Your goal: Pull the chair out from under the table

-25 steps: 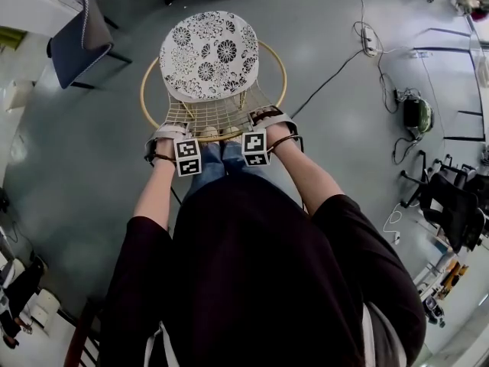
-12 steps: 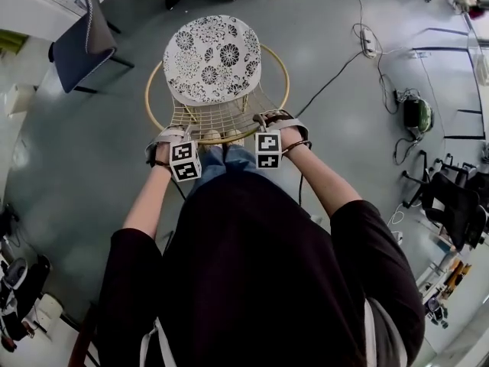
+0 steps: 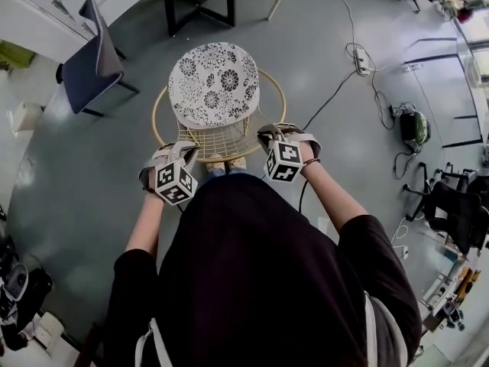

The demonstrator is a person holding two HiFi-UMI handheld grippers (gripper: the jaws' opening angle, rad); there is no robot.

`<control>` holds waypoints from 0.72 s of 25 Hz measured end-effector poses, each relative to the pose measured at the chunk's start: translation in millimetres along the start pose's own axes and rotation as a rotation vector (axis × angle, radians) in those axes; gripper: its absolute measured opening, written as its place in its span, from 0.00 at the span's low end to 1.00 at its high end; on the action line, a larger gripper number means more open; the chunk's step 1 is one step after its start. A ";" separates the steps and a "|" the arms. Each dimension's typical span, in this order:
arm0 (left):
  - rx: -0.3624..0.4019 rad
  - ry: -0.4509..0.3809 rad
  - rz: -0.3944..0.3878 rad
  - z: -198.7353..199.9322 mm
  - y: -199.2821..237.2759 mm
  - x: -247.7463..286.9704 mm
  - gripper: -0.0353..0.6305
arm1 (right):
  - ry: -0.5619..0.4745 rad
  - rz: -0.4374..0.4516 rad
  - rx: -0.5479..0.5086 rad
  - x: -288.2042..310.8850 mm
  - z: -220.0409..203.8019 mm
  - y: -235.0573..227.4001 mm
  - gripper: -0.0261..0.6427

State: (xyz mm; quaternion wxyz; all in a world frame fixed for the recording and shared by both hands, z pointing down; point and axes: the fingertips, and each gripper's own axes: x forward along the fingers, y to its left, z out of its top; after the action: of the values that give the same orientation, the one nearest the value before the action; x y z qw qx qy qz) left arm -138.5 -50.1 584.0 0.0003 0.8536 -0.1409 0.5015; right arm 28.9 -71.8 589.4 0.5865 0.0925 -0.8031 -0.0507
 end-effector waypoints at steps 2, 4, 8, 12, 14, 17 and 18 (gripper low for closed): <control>-0.033 -0.036 0.069 14.8 21.0 -11.4 0.07 | -0.053 -0.087 0.061 -15.7 16.8 -24.5 0.08; -0.062 -0.075 0.138 30.7 42.2 -25.2 0.06 | -0.121 -0.180 0.136 -36.0 37.5 -50.2 0.08; -0.171 -0.206 0.326 68.7 93.8 -66.1 0.06 | -0.300 -0.360 0.331 -89.2 80.4 -104.5 0.07; -0.391 -0.374 0.497 97.5 133.7 -114.5 0.06 | -0.490 -0.486 0.554 -140.6 108.9 -141.9 0.07; -0.450 -0.435 0.567 109.4 145.8 -136.8 0.06 | -0.562 -0.542 0.622 -162.6 116.0 -152.0 0.07; -0.485 -0.532 0.630 130.8 155.2 -164.3 0.06 | -0.639 -0.625 0.671 -190.7 120.3 -159.8 0.07; -0.494 -0.565 0.646 137.2 156.9 -173.0 0.06 | -0.663 -0.645 0.687 -198.8 121.3 -161.1 0.07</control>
State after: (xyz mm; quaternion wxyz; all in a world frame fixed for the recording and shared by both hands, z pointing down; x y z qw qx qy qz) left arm -137.9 -178.7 345.6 0.0092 0.8433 -0.5075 0.1767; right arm -13.5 -191.3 336.2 0.1946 0.4971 -0.8455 0.0107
